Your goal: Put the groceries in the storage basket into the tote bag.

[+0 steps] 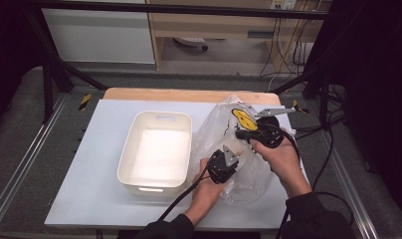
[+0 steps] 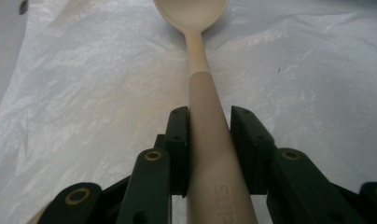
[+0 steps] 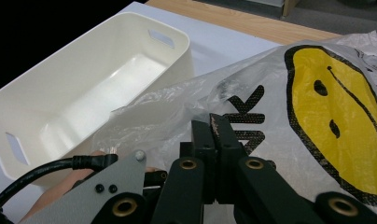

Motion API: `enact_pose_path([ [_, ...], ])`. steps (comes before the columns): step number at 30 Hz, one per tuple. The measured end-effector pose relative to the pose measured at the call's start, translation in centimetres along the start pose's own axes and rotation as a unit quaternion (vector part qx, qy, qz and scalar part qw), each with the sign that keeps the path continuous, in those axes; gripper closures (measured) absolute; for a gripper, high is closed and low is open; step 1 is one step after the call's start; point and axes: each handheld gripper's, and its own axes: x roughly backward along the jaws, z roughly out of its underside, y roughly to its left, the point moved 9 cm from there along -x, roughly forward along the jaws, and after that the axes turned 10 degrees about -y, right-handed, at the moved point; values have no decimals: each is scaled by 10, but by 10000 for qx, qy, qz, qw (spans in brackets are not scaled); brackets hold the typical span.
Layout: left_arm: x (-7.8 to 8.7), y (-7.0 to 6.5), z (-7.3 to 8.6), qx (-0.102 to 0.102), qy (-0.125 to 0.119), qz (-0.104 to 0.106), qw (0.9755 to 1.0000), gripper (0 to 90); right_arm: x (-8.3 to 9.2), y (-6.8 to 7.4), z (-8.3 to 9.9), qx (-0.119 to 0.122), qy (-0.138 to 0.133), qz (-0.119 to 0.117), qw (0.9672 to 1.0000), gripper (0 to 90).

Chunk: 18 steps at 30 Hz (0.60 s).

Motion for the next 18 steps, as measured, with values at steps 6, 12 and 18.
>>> enact_pose_path([
  [6, -12, -1, -3, -23, -37, -31, 10000, 684, 1, 0, -1, -31, -8, -3, 10000, 900],
  [12, -22, -1, -4, -94, -77, -29, 9999, 684, 3, 2, -5, -3, -57, -12, 10000, 900],
  [18, -22, -1, -15, -66, -229, -50, 9997, 684, 6, 3, -10, 19, -91, -4, 10000, 900],
])
